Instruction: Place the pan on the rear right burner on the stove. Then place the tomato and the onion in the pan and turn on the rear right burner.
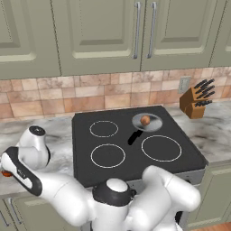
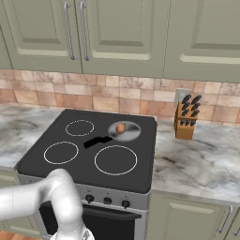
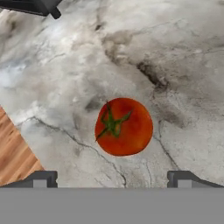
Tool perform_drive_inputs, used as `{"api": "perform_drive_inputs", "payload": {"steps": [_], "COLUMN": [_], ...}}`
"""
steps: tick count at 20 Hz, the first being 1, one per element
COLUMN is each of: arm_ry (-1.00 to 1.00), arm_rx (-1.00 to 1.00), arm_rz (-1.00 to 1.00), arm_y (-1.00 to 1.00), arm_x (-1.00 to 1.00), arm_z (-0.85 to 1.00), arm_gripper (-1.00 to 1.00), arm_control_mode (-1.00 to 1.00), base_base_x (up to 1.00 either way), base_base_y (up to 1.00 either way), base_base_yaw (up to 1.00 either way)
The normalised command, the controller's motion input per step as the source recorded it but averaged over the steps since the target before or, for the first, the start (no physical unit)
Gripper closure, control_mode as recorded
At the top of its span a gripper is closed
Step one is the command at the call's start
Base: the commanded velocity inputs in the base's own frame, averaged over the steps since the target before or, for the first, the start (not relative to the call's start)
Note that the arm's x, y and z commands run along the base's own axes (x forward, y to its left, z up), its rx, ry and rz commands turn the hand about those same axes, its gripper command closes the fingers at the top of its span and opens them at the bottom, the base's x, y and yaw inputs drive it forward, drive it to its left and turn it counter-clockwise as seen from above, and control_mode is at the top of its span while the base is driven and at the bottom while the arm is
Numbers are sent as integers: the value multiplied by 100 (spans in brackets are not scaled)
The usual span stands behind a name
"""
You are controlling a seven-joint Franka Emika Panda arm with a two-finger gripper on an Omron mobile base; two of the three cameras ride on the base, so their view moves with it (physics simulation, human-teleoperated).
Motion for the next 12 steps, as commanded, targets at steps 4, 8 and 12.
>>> {"api": "perform_drive_inputs", "payload": {"steps": [4, 8, 12], "arm_ry": [0, 0, 0], "arm_rx": [-4, -5, -4], "arm_rz": [0, 0, 0], "arm_y": [24, 32, 24], "arm_x": [17, 19, 19], "arm_z": [-24, -27, -26], "arm_gripper": [-100, -100, -100], "arm_control_mode": [-100, -100, -100], "base_base_x": [0, 0, 0], "base_base_y": [0, 0, 0], "base_base_yaw": [0, 0, 0]}}
